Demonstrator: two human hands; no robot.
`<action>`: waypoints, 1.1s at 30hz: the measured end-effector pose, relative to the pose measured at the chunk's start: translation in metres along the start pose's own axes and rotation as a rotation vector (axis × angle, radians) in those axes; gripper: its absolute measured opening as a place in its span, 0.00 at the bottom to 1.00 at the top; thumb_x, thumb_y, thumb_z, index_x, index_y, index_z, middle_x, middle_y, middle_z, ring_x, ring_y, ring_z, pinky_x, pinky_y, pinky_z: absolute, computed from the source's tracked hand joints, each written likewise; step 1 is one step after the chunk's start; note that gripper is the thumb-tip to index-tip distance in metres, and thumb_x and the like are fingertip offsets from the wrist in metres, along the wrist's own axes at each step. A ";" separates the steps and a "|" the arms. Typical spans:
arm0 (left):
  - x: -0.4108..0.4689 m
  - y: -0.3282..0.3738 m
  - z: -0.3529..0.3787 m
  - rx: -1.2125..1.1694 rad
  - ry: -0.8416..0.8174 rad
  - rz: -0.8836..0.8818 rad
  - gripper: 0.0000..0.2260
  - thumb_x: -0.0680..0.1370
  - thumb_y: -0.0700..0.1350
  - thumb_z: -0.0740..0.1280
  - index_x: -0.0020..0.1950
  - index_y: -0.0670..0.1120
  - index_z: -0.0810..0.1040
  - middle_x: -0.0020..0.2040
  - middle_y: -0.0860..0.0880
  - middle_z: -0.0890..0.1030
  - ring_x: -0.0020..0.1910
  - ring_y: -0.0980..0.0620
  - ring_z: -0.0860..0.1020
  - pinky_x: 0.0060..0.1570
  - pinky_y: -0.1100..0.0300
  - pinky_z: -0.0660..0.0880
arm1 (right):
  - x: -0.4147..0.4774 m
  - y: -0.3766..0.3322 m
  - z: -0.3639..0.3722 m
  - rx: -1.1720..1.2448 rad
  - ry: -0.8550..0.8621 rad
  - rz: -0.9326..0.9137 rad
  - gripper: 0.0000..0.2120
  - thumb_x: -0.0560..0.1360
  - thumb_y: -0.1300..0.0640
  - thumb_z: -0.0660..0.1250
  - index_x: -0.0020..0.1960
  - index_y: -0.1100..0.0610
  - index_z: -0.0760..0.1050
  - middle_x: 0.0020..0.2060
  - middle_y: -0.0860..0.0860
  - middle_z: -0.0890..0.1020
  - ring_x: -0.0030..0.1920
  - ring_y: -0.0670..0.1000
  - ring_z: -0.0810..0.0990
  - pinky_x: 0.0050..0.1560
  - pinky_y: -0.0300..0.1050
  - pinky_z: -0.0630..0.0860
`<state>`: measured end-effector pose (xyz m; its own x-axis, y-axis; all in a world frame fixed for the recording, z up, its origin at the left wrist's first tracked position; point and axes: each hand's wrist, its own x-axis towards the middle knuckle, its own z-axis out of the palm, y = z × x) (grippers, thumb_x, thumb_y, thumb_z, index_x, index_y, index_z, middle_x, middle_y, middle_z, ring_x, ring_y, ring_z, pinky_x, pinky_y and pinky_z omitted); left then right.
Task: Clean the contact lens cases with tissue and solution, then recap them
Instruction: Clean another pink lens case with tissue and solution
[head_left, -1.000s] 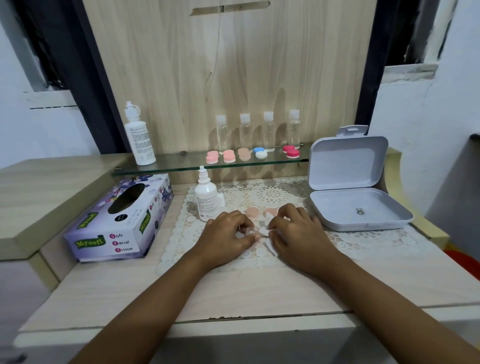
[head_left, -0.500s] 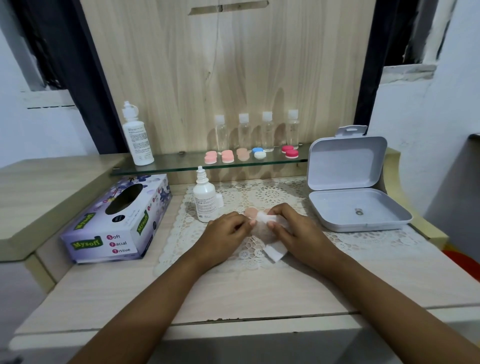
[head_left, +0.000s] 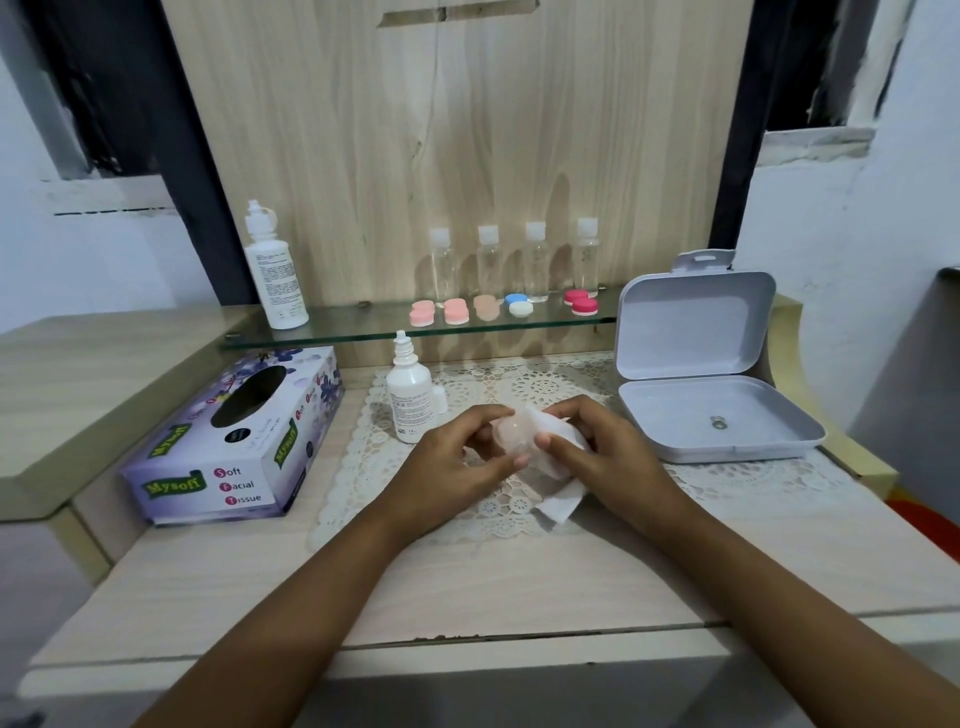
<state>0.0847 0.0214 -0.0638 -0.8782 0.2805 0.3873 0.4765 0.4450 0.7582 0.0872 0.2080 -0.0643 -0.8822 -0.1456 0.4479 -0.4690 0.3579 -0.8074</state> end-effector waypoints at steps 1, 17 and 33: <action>0.000 0.001 0.000 0.038 0.013 0.033 0.17 0.71 0.48 0.73 0.59 0.52 0.76 0.44 0.53 0.79 0.44 0.61 0.77 0.44 0.74 0.70 | 0.000 0.000 0.000 0.009 0.006 0.006 0.06 0.74 0.56 0.69 0.45 0.46 0.74 0.38 0.42 0.79 0.38 0.37 0.76 0.37 0.30 0.71; 0.002 0.002 0.000 0.034 0.116 0.071 0.13 0.70 0.42 0.74 0.54 0.48 0.81 0.45 0.59 0.81 0.41 0.67 0.76 0.41 0.75 0.70 | 0.001 0.015 0.005 -0.342 0.270 -0.406 0.12 0.72 0.62 0.65 0.55 0.59 0.81 0.46 0.53 0.76 0.42 0.43 0.74 0.43 0.32 0.71; 0.003 -0.002 -0.002 -0.113 0.113 -0.016 0.12 0.71 0.43 0.73 0.50 0.59 0.80 0.44 0.59 0.83 0.43 0.61 0.80 0.47 0.63 0.78 | -0.007 0.010 0.000 -0.599 0.169 -0.589 0.13 0.73 0.61 0.60 0.50 0.60 0.82 0.43 0.56 0.79 0.36 0.54 0.76 0.35 0.42 0.74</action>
<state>0.0810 0.0194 -0.0629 -0.8874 0.1738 0.4269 0.4609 0.3484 0.8162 0.0884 0.2131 -0.0756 -0.4616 -0.3384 0.8200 -0.7051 0.7009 -0.1076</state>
